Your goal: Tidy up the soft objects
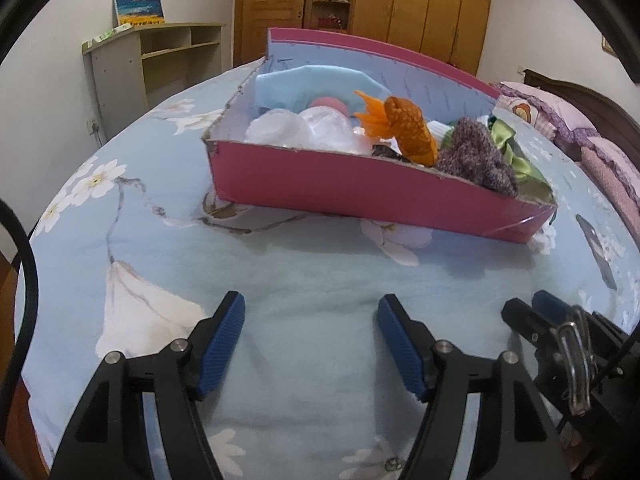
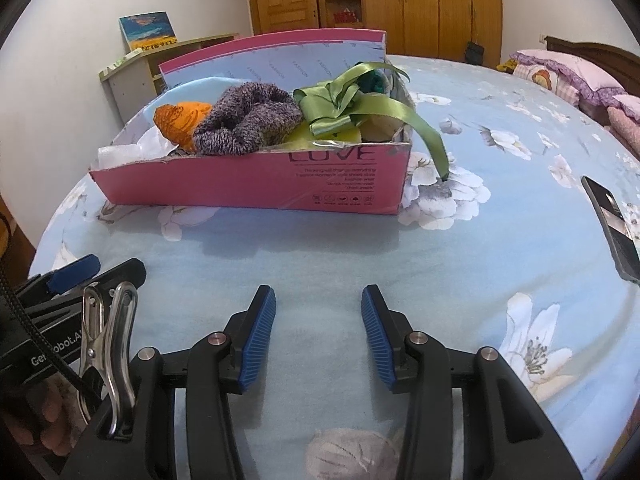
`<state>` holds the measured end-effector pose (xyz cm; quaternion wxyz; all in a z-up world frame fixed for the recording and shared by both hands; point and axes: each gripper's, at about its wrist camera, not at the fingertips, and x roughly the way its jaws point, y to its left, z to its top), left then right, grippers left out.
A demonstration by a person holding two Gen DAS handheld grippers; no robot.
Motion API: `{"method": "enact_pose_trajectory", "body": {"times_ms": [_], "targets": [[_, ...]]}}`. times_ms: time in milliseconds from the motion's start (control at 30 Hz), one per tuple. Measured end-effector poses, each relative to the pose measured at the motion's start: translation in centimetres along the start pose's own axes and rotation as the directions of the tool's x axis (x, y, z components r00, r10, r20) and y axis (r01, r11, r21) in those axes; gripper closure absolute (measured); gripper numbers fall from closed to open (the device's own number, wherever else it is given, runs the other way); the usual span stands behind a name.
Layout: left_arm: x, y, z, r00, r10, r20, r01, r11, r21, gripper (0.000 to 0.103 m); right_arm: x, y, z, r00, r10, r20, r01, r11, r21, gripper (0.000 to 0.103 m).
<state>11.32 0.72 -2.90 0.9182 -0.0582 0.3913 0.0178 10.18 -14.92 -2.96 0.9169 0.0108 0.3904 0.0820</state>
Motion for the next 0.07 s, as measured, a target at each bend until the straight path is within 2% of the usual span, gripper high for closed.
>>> {"method": "enact_pose_trajectory", "body": {"times_ms": [67], "targets": [[-0.46, 0.36, 0.04, 1.0, -0.003, -0.01, 0.002, 1.0, -0.018, 0.027, -0.42, -0.23, 0.13, 1.0, 0.005, -0.015, -0.005, 1.0, 0.008, 0.057]]}}
